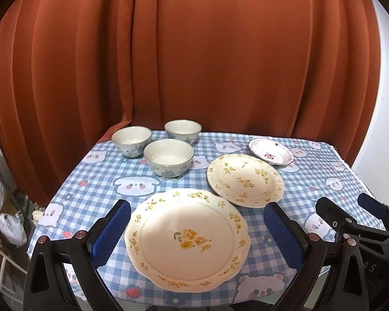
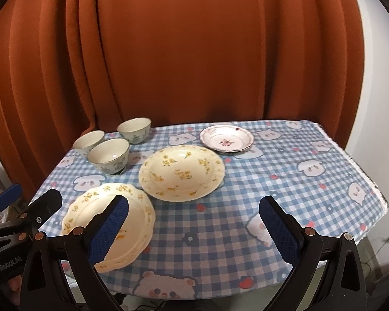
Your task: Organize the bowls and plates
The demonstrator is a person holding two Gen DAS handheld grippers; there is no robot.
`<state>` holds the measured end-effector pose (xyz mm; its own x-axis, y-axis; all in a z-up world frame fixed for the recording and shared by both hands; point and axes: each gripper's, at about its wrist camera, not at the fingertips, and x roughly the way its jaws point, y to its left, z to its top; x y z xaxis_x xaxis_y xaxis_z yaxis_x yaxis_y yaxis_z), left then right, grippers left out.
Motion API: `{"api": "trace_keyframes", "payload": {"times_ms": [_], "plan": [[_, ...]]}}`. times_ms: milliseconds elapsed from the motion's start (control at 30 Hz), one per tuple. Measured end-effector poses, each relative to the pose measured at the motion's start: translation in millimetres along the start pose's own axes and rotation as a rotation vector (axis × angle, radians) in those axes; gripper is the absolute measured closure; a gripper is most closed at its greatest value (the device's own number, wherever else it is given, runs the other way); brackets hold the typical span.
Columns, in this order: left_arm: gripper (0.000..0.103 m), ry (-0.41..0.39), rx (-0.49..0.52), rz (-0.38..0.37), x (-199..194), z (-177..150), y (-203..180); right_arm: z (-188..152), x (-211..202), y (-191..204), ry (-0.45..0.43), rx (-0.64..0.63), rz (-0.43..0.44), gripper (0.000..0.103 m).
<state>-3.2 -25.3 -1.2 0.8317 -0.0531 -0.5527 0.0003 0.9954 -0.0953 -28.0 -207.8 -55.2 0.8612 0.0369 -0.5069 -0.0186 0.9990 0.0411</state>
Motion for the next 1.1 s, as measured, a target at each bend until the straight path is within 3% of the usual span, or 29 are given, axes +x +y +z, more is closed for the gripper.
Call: {"api": "trace_keyframes", "payload": {"times_ms": [333, 600, 900, 1000, 1100], "plan": [[0.001, 0.077, -0.012, 0.044, 42, 11, 33, 8, 45, 25, 0.094, -0.029, 0.010, 0.002], [0.005, 0.210, 0.014, 0.048, 99, 15, 60, 12, 102, 55, 0.226, -0.017, 0.019, 0.009], [0.017, 0.378, 0.004, 0.018, 154, -12, 78, -12, 161, 73, 0.392, 0.029, 0.000, 0.011], [0.021, 0.416, 0.014, 0.007, 166, -21, 81, -24, 176, 78, 0.427, 0.036, -0.007, 0.015], [0.023, 0.442, 0.017, 0.000, 174, -28, 82, -34, 186, 82, 0.467, 0.046, -0.006, 0.026]]}}
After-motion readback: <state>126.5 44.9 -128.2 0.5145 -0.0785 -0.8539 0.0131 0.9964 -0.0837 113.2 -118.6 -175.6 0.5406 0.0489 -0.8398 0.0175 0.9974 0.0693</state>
